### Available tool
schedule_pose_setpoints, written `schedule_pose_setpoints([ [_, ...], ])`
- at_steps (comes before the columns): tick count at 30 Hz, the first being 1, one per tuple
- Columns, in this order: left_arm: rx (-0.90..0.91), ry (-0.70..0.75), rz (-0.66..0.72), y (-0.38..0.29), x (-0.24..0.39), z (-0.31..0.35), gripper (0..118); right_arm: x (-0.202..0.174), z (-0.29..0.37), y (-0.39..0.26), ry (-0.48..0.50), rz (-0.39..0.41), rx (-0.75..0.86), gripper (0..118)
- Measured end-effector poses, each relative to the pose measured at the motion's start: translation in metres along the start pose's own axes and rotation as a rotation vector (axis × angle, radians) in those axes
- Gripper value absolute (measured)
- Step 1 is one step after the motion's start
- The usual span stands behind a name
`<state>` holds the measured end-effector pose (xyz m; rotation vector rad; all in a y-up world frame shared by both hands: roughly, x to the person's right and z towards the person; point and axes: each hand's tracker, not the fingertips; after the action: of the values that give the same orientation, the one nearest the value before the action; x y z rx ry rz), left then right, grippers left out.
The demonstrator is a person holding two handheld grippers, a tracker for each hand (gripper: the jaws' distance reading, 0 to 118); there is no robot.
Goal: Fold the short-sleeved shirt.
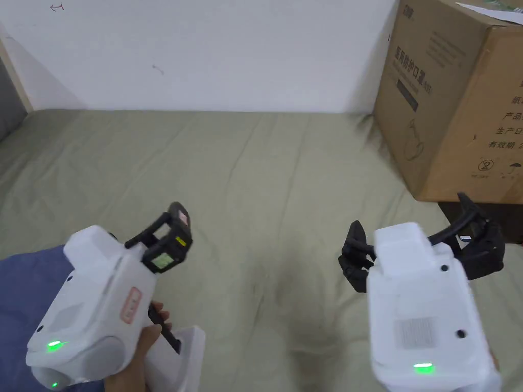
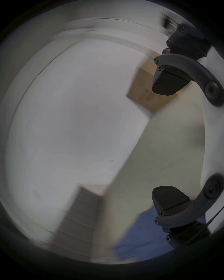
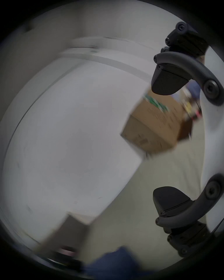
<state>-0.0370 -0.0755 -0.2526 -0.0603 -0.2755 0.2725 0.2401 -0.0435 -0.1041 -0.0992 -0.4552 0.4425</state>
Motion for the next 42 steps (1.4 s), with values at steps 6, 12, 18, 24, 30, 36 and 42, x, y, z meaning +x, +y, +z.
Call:
schedule_pose_setpoints([
  [6,0.097,0.023,-0.463,-0.019,0.032,0.015,118,0.022,-0.007,-0.012,0.128,-0.397,-0.1,117],
  [12,0.056,0.029,-0.4,-0.02,0.025,0.018,118,0.018,-0.007,-0.013,0.129,-0.409,-0.102,117],
  [18,0.073,0.024,-0.421,-0.02,0.018,0.015,118,0.018,-0.007,-0.013,0.136,-0.393,-0.099,117],
  [24,0.082,0.022,-0.442,-0.02,0.018,0.014,118,0.017,-0.006,-0.012,0.142,-0.393,-0.102,117],
  [30,0.086,0.018,-0.447,-0.02,0.02,0.013,118,0.016,-0.005,-0.011,0.141,-0.388,-0.103,117],
  [36,0.089,0.019,-0.442,-0.02,0.019,0.012,118,0.017,-0.006,-0.011,0.142,-0.389,-0.105,117],
  [42,0.092,0.024,-0.433,-0.019,0.019,0.011,118,0.017,-0.006,-0.012,0.142,-0.381,-0.108,117],
])
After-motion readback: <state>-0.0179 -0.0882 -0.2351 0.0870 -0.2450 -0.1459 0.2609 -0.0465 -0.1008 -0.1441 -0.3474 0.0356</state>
